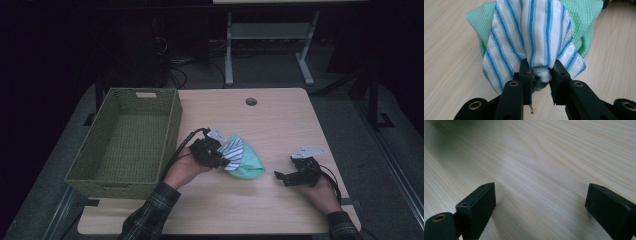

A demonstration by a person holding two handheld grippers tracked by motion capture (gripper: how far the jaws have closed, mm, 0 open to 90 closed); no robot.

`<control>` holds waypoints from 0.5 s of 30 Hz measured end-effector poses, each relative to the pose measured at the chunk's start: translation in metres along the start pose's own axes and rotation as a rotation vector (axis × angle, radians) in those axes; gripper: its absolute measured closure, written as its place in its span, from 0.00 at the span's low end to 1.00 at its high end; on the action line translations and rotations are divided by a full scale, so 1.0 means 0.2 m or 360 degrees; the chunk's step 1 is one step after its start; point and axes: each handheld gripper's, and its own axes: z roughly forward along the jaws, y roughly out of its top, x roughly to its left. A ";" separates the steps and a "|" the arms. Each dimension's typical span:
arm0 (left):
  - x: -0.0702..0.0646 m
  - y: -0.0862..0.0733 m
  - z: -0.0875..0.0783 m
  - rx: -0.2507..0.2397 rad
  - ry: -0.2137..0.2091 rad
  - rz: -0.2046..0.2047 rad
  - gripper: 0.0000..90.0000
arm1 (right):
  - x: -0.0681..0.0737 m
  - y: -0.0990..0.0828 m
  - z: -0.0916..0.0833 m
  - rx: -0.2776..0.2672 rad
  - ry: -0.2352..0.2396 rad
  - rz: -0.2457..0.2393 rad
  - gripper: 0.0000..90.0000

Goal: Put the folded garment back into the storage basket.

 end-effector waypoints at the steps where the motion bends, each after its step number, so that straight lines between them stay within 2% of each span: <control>1: 0.00 0.00 -0.01 0.0000 0.0008 -0.0002 0.82 | 0.00 0.00 0.00 -0.0001 0.0000 0.0000 0.10; 15: 0.04 0.04 -0.22 -0.0020 0.0066 -0.0016 0.82 | 0.00 0.00 0.00 -0.0004 -0.0005 0.0013 0.10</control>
